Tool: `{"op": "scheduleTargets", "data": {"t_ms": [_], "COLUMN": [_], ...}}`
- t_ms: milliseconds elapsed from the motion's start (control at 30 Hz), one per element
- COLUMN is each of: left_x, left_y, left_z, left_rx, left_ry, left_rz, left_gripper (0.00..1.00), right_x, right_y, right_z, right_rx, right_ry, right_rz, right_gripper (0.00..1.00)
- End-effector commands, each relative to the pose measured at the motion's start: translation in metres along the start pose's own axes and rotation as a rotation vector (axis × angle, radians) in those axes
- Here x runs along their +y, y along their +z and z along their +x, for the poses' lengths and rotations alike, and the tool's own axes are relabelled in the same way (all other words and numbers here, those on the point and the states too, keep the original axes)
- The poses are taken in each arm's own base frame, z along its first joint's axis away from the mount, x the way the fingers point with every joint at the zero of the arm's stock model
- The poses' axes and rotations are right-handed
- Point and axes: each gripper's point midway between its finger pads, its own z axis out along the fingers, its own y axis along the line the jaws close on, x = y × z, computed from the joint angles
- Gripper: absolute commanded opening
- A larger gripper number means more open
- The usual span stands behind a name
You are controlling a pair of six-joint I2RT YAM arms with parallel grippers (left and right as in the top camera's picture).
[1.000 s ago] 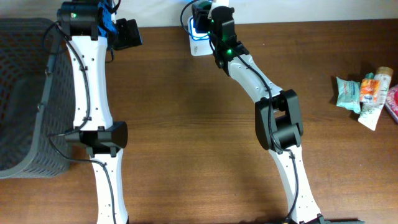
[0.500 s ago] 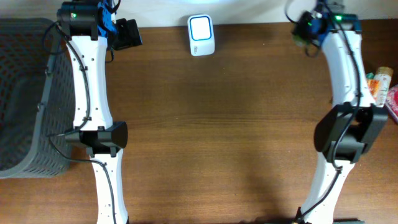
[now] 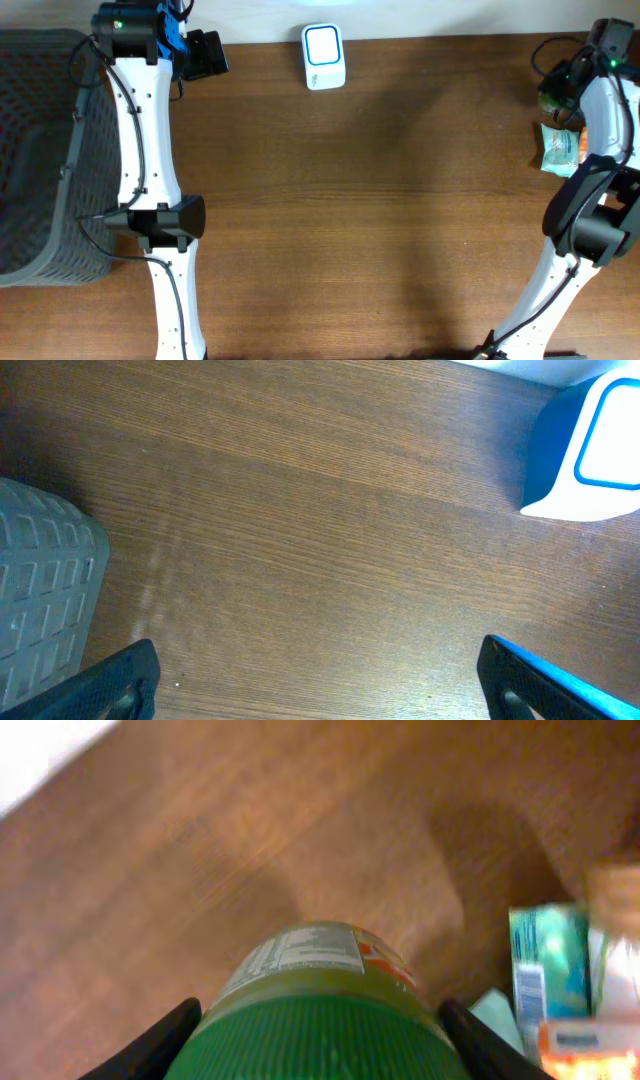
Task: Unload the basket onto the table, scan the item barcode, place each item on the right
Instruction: 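Carry the green jar to the far right pile and release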
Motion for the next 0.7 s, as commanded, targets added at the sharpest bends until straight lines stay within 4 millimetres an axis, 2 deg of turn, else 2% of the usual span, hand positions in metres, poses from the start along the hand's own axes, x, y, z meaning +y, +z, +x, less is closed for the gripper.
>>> {"op": "scheduleTargets", "data": {"t_ms": [0,133,167,333,400,433,500,567,600,667], "left_x": [0.003,0.003,0.003,0.003,0.003,0.003,0.003,0.003,0.003,0.003], "left_y": [-0.002,-0.002,-0.002,-0.002,-0.002,-0.002,-0.002,-0.002,-0.002,-0.002], "left_z": [-0.001,-0.001,-0.001,-0.001,-0.001,-0.001,-0.001,-0.001,-0.001,-0.001], "left_rx": [-0.006,-0.006,-0.006,-0.006,-0.006,-0.006,-0.006,-0.006,-0.006,-0.006], "left_ry": [0.010,0.010,0.010,0.010,0.010,0.010,0.010,0.010,0.010,0.010], "left_rz": [-0.011,-0.011,-0.011,-0.011,-0.011,-0.011,-0.011,-0.011,-0.011,-0.011], "left_gripper": [0.99,0.99,0.99,0.99,0.99,0.99,0.99,0.99,0.99,0.99], "right_x": [-0.026,-0.044,-0.046,-0.048,-0.047,-0.045,-0.039,-0.033,-0.030,-0.025], "right_y": [0.008,0.027,0.028,0.027,0.019,0.008,-0.030,-0.077,-0.104,-0.171], "right_z": [-0.011,0.002,0.004,0.011,0.009,0.001,-0.023,-0.046,-0.054,-0.065], "right_rx": [-0.061,-0.030,-0.022,0.006,0.006,-0.011,-0.084,-0.160,-0.193,-0.261], "right_ry": [0.009,0.009,0.009,0.006,0.005,0.007,0.017,0.025,0.027,0.034], "right_rz": [0.107,0.172,0.176,0.184,0.183,0.178,0.155,0.131,0.119,0.090], "right_gripper": [0.60,0.61,0.64,0.97,0.99,0.99,0.99,0.99,0.99,0.99]}}
